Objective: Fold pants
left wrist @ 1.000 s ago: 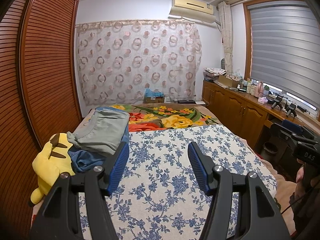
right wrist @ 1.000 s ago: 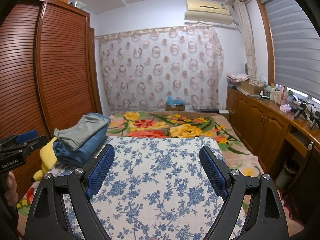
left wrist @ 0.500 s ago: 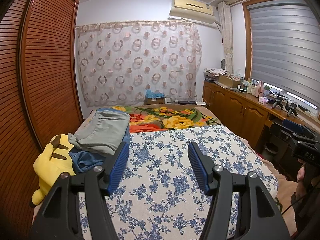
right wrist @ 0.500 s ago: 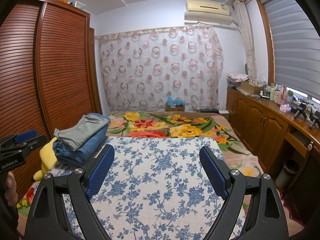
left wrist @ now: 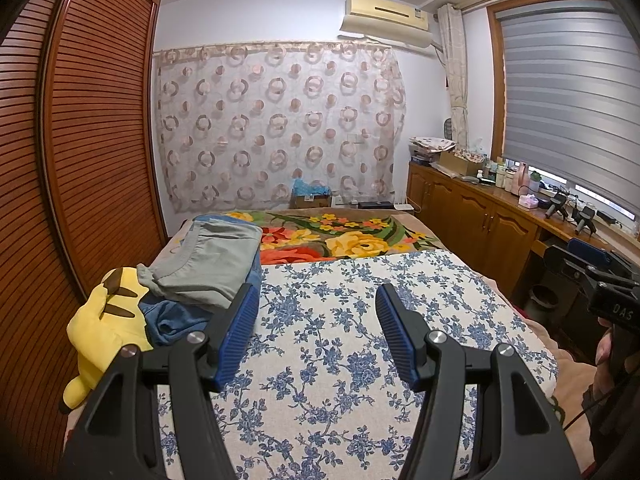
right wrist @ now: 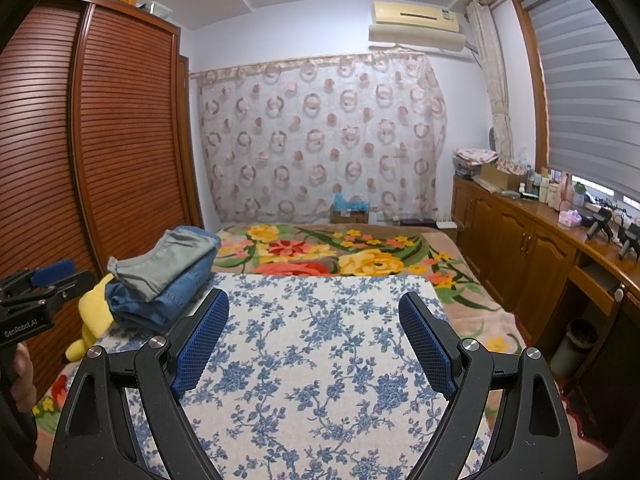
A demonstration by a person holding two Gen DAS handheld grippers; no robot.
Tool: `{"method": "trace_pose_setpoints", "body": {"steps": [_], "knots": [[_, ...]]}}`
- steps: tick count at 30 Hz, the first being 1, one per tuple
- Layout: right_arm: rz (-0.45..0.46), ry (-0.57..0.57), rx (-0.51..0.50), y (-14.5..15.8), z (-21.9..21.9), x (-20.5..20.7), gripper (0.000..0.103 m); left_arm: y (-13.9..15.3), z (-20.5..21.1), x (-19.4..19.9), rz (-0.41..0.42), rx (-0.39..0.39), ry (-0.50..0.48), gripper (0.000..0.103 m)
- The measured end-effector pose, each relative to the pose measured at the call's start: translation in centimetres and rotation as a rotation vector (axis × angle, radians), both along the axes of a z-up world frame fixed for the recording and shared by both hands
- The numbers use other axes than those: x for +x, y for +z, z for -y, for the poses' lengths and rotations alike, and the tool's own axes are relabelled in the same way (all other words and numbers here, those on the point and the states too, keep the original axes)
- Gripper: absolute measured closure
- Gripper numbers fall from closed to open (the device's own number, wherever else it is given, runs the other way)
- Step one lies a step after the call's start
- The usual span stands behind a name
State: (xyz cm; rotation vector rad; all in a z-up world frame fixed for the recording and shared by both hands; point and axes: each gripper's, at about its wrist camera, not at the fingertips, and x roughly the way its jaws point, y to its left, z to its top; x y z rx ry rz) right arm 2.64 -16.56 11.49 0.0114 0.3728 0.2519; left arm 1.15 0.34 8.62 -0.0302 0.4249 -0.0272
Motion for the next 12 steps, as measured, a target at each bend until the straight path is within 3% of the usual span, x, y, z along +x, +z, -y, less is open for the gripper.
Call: {"method": "trace_pose_setpoints", "body": {"steps": [12], "knots": [[-0.001,0.000,0.000,0.04,-0.01,0.01,0.014,-0.10,0.16,0.00,0.000,0.001,0.000,0.042]]}}
